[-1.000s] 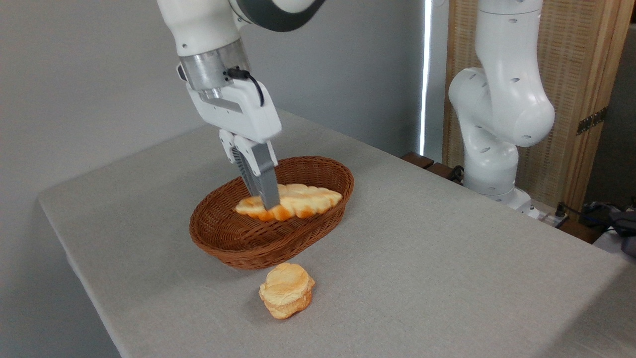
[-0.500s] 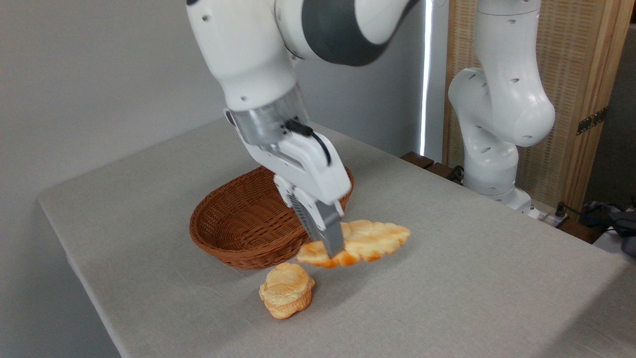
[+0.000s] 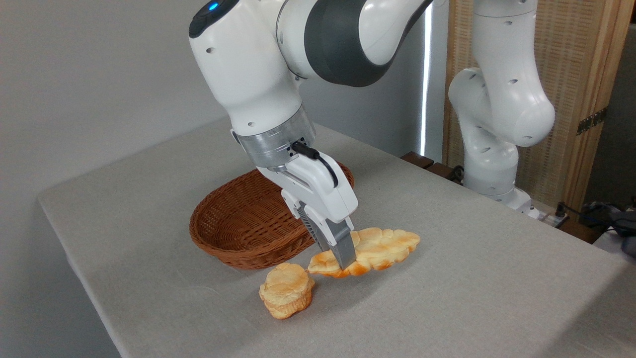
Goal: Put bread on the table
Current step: 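Open the gripper to release the roll and raise it away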
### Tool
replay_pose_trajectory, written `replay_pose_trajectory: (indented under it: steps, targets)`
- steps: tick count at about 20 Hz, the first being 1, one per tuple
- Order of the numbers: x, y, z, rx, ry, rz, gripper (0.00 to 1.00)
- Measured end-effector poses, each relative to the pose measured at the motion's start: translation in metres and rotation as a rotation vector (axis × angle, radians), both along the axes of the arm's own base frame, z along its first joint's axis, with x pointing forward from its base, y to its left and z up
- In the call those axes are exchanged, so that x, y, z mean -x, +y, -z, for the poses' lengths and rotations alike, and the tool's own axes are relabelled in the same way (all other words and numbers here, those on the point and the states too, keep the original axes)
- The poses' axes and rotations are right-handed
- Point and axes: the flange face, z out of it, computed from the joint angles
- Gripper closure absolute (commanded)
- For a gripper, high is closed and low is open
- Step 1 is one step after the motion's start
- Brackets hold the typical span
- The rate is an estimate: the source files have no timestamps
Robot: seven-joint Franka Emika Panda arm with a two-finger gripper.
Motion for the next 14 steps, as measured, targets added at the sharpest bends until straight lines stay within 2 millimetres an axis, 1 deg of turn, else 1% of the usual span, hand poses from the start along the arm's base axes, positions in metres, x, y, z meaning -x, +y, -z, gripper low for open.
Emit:
replay_pose_trajectory:
  steps: [7,11,12,14]
  targets:
    - [-0.001,-0.005,-0.001,0.019,-0.005,0.000,0.00]
    - [-0.006,-0.023,-0.015,0.087,-0.052,0.003,0.00]
    - [-0.006,-0.030,-0.020,0.095,-0.063,0.015,0.00]
    - [-0.005,-0.054,-0.034,0.102,-0.090,0.053,0.00]
